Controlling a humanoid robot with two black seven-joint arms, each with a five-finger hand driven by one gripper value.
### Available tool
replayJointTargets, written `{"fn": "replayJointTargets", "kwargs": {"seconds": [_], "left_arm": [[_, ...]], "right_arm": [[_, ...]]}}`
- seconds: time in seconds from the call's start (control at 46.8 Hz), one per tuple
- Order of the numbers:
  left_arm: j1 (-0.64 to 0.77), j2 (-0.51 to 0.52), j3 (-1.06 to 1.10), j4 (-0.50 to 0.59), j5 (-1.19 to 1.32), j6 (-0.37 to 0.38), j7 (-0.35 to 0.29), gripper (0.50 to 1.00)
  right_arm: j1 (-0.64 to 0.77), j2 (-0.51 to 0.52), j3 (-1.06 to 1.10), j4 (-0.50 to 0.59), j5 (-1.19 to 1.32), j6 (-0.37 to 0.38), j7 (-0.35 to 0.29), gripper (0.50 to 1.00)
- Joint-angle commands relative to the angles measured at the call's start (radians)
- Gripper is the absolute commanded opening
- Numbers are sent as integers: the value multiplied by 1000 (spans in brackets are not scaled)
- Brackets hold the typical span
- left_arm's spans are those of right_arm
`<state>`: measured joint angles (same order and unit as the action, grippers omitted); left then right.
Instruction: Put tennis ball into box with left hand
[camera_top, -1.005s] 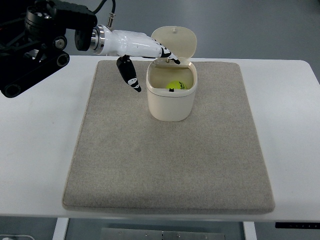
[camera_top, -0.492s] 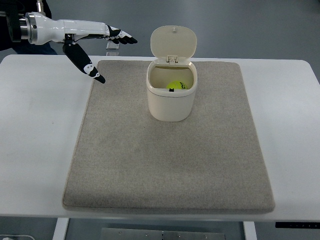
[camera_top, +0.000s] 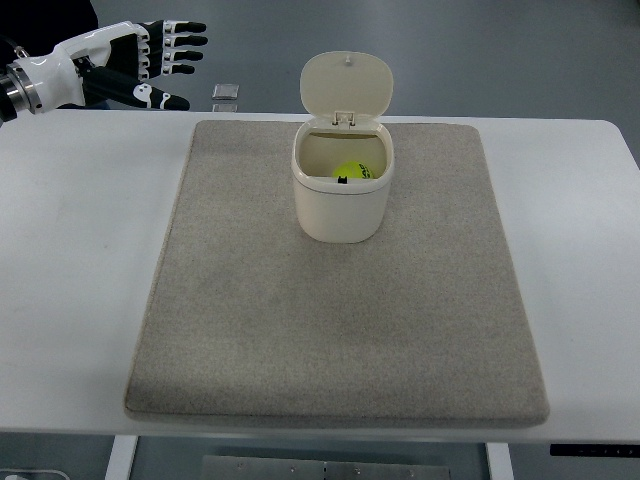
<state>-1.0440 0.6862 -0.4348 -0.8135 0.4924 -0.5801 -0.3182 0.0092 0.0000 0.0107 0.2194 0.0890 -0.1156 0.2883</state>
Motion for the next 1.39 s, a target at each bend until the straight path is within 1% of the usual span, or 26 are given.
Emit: {"fn": "replayJointTargets", "kwargs": {"seconds": [0.0, 0.107, 0.257, 0.299, 0.385, 0.513, 0.599, 0.663, 0.941, 1.368], "left_arm": [[9, -40, 1, 68, -103, -1, 1, 992], [21, -82, -1, 111, -164, -3, 2, 994], [41, -112, 2, 116, -244, -4, 16, 994], [45, -120, 1, 116, -258, -6, 40, 994], [45, -137, -2, 119, -302, -3, 109, 994], [50, -162, -1, 146, -426, -3, 168, 994], [55, -165, -4, 148, -466, -3, 215, 994], [55, -165, -7, 148, -486, -1, 235, 994], [65, -165, -5, 148, -607, -1, 260, 994], [99, -165, -7, 148, -681, -7, 261, 994]], "right_arm": [[0, 0, 0, 0, 0, 1, 0, 938], [0, 0, 0, 0, 0, -1, 0, 938], [-1, 0, 0, 0, 0, -1, 0, 938], [0, 0, 0, 0, 0, 1, 0, 938], [0, 0, 0, 0, 0, -1, 0, 940], [0, 0, 0, 0, 0, 1, 0, 938], [0, 0, 0, 0, 0, 1, 0, 938], [0, 0, 0, 0, 0, 1, 0, 938], [0, 0, 0, 0, 0, 1, 0, 938], [0, 0, 0, 0, 0, 1, 0, 938]]}}
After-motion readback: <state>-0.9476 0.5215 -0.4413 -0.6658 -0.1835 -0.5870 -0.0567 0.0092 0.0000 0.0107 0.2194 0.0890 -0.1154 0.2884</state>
